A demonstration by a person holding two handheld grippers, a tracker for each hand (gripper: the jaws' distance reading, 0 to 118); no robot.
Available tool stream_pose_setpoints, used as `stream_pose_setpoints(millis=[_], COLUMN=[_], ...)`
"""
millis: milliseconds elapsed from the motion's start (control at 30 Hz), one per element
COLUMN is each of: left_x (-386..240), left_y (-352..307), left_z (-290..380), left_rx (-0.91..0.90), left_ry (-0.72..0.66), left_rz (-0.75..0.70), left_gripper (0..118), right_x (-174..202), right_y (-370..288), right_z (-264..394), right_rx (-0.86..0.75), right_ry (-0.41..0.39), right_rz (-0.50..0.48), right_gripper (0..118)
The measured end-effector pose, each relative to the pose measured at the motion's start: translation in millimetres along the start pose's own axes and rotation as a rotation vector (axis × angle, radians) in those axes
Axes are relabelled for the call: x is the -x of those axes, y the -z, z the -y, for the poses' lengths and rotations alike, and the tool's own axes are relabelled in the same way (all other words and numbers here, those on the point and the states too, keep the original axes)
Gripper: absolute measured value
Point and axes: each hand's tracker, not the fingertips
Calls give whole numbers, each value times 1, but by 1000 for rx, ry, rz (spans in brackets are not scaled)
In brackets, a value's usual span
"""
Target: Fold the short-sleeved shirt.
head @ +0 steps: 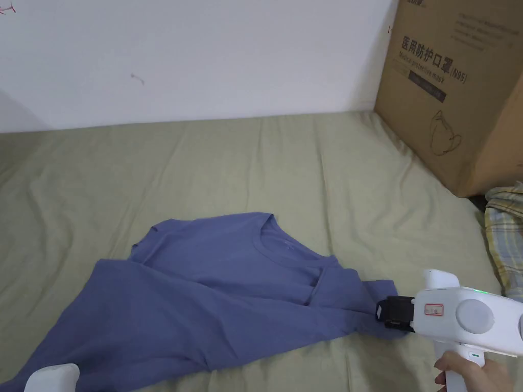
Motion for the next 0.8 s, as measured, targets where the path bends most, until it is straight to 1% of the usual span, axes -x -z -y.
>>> stream_pose_setpoints(millis=[33,100,133,167,200,233,300,333,400,433,533,667,800], left_x=[-1,-4,-5,-6,-7,-7,-9,-10,-9,-9,-3,8,26], left_y=[3,10,12,14,15,16,19,19,19,18,19,23,40], left_z=[-2,-6,-8,-10,-11,-11,-14,-14,-15,-16,-22,-43,-85], left_rx=[0,5,9,12,15,18,27,30,27,29,29,17,-16], left_ry=[0,1,3,6,10,14,19,22,28,28,24,22,-9], left_rz=[3,4,4,3,1,1,-1,-6,-11,-13,-18,-40,-40], left_gripper=[0,0,0,0,0,0,0,0,0,0,0,0,0], right_x=[1,2,3,5,11,13,17,21,33,38,43,47,46], right_y=[9,35,39,34,18,14,12,13,7,4,-5,-16,-14], right_z=[-1,0,3,3,3,2,-2,-2,-1,-1,-10,-18,-19], right_rx=[25,92,87,67,58,39,44,48,33,19,-7,-45,-40], right_ry=[-14,-89,-112,-92,-91,-105,-100,-108,-181,-193,-181,-189,-199], right_rz=[5,73,112,78,81,87,58,60,105,101,65,71,69], right_gripper=[68,52,49,42,18,2,2,2,2,2,2,2,2])
